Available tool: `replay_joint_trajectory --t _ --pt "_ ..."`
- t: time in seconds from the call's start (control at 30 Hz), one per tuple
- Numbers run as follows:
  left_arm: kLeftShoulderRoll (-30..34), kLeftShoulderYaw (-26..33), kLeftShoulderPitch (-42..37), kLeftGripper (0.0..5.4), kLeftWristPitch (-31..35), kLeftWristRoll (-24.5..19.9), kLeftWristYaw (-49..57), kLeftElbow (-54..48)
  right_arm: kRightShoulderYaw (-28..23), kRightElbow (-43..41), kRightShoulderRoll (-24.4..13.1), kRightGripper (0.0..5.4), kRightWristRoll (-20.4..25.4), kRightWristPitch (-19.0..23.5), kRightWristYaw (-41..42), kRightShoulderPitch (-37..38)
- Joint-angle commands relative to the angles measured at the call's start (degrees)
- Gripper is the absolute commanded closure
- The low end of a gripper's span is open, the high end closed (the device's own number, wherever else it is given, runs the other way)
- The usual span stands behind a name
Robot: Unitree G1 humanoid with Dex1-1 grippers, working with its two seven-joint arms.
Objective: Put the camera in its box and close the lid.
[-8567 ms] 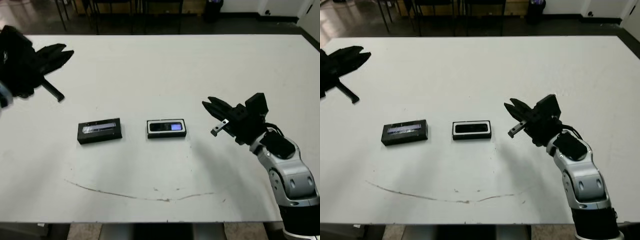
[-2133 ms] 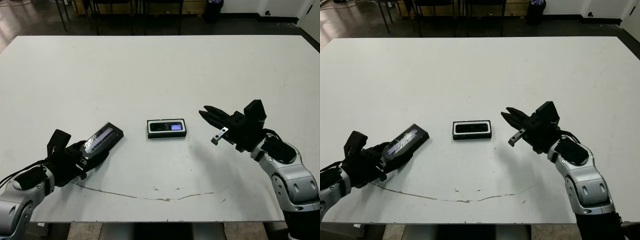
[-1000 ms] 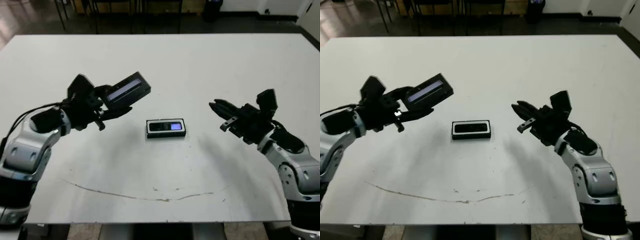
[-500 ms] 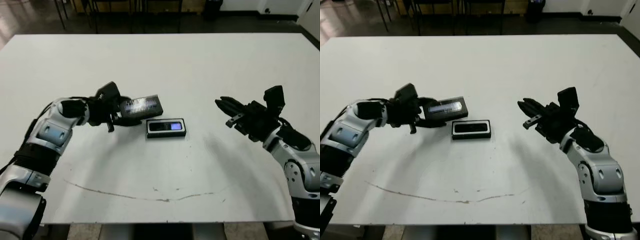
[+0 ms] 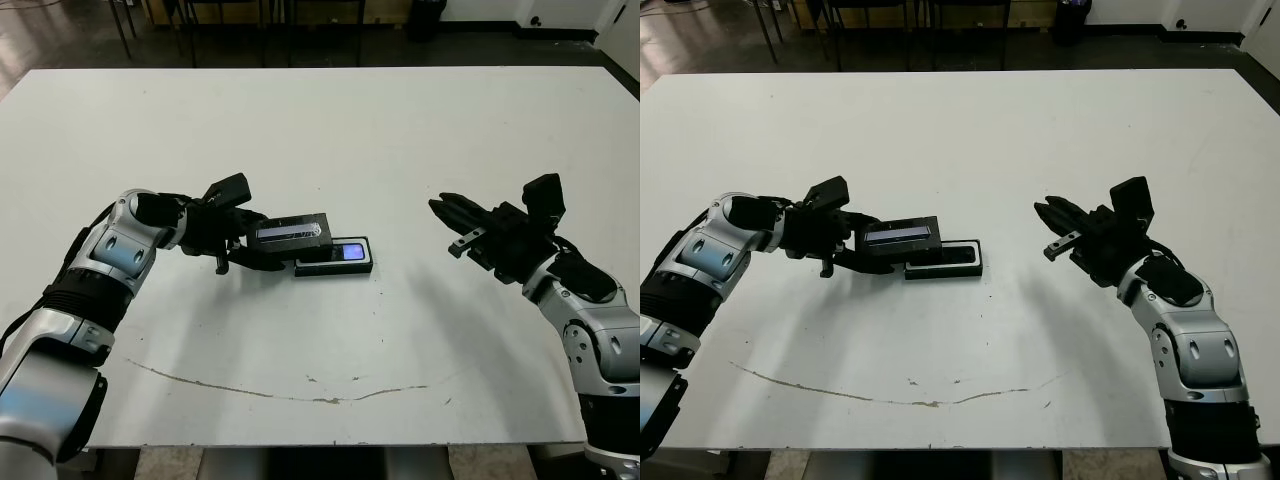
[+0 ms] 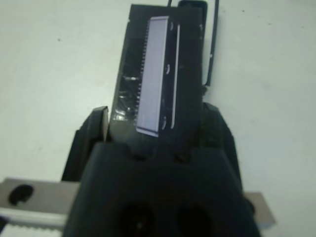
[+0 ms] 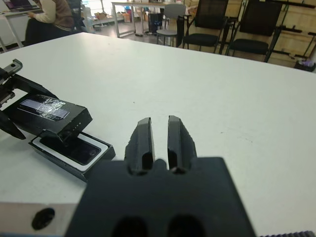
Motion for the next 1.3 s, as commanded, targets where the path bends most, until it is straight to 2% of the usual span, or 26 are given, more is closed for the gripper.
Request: replay_joint_trajectory --t 0.03,0.3,0.53,0.8,1.07,1.3 --pt "-0.4 0.0 0.0 3.6 0.7 0.3 -1.3 1.5 0.4 0.7 0.0 5.4 -1.0 -0.8 0.0 1.1" --pt "-2.0 -0.2 -0.4 3.6 1.1 0.8 -2.9 3.2 0.4 1.2 -0.1 5.4 -1.1 -2.4 0.7 1.5" --pt "-3.1 -1.5 0.4 3.6 0.3 2.9 -1.9 3.3 0.2 0.6 -0.3 5.4 -1.2 -1.6 0.1 1.8" --pt "-4.1 -0.8 1.1 3.64 0.3 2.4 -1.7 3.1 0.5 1.3 -0.4 5.4 -1.3 -2.8 0.9 1.5" --pt "-4.8 -0.4 1.2 3.64 -0.1 2.2 -1.7 3.4 0.3 0.7 -0.4 5.4 -1.4 -2.2 0.5 1.7" --pt "-5.7 -0.7 1.3 3.64 1.5 3.8 2.2 1.5 0.3 1.9 0.0 5.4 -1.2 -3.9 1.5 1.8"
